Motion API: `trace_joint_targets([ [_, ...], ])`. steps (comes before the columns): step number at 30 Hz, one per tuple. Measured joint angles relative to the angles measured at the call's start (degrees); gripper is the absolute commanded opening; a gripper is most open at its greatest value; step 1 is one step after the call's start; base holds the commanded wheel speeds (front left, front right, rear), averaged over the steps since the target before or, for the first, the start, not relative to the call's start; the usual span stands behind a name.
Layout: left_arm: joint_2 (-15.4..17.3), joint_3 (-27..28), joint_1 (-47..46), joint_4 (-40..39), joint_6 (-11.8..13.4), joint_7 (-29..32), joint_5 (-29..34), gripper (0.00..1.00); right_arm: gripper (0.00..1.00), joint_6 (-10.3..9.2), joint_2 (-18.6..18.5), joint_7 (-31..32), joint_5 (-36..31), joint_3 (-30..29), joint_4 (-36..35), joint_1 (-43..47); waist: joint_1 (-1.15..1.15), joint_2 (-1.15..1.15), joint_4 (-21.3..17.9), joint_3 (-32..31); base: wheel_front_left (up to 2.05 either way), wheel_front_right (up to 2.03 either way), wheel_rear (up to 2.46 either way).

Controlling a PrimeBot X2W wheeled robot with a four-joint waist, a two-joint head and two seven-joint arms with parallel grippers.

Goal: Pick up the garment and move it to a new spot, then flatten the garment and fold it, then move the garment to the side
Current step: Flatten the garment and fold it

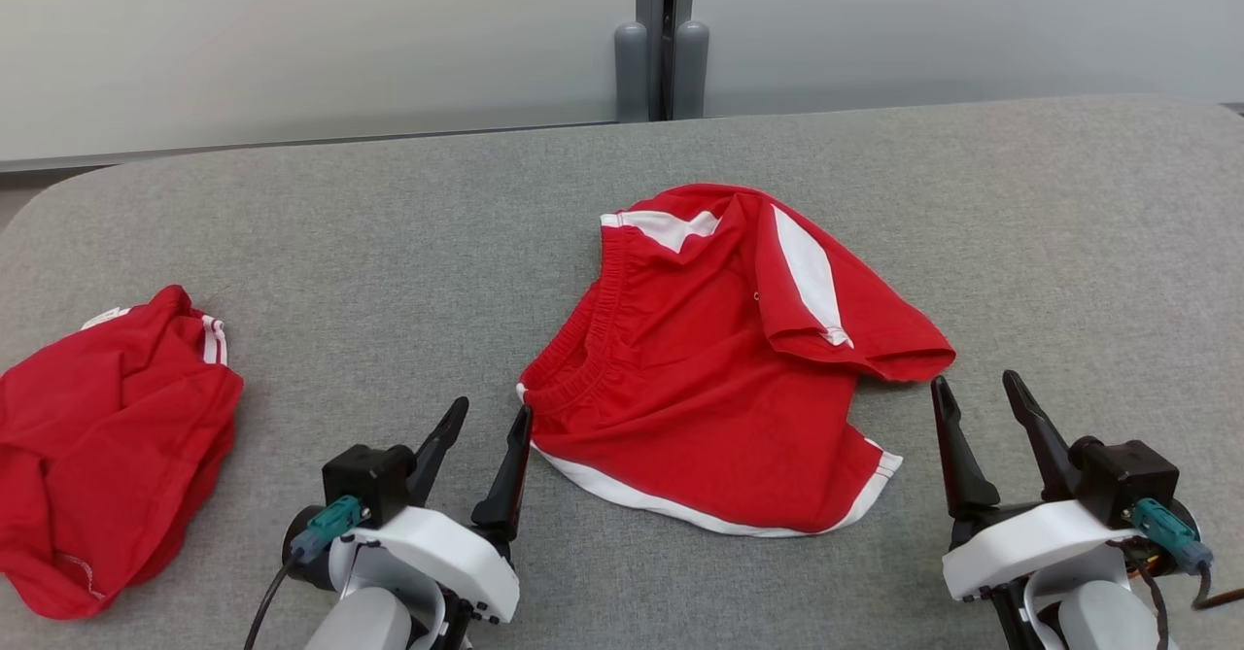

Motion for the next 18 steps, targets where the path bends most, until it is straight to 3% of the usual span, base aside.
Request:
trace_joint_targets([
  [7, 0.29, -2.36, -5.43, 8.87, -0.49, 0.00, -1.96, 1.00, 1.00, 0.00, 0.70, 0.00, -1.62, -0.54, -0.68, -0.05, 0.00, 0.00, -0.55, 1.11, 0.00, 0.00, 0.00],
  [18, 0.85, -7.60, -11.50, 16.00, -0.57, 0.00, -6.86, 1.00, 1.00, 0.00, 0.80, 0.16, -2.31, -0.83, -1.07, -1.28, 0.00, 0.00, -1.91, 3.97, 0.00, 0.00, 0.00],
])
